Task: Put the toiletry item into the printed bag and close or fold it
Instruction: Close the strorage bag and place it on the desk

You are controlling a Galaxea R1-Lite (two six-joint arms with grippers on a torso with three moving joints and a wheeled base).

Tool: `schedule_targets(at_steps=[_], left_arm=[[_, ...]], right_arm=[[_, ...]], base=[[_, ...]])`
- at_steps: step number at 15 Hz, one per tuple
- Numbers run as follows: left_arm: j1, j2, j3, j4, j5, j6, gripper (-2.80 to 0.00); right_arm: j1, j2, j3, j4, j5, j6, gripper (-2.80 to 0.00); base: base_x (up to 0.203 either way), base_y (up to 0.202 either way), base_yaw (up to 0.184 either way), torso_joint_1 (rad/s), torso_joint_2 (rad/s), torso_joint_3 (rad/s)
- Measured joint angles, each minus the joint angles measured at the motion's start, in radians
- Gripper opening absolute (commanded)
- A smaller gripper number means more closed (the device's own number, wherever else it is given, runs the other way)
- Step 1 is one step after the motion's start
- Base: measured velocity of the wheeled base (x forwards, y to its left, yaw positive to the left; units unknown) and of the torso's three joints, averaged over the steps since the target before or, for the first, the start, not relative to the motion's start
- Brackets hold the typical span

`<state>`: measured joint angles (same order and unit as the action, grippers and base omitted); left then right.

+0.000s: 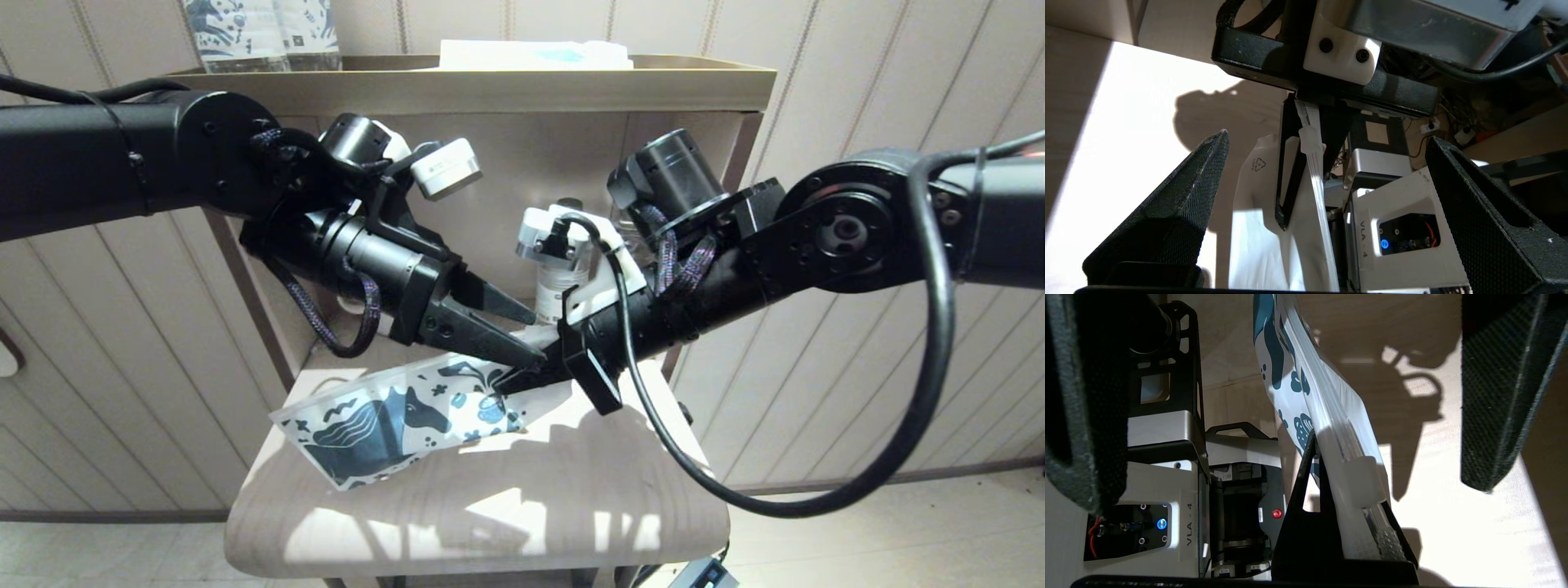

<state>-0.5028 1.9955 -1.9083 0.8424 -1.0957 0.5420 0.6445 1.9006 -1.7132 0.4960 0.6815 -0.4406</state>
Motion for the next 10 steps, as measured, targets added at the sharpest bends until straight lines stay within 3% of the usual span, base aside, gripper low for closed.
schedule_targets(at_steps=[1,2,10], left_arm=[[0.0,-0.001,0.001,0.008,-0.001,0.002,0.0],[-0.001,-0.001,0.001,0.011,-0.001,0.001,-2.8],[-0.008,0.005,-0.003,0.009,0.0,-0.005,-2.8]], right_arm=[[0.0,0.0,0.0,0.0,0.0,0.0,-2.8],[0.0,0.001,-0.001,0.0,0.0,0.0,-2.8],[-0.004,0.01,-0.012,0.001,-0.001,0.002,-2.8]], base=[[0.0,0.0,0.0,0.0,0.0,0.0],[0.0,0.0,0.0,0.0,0.0,0.0],[0.0,0.0,0.0,0.0,0.0,0.0]])
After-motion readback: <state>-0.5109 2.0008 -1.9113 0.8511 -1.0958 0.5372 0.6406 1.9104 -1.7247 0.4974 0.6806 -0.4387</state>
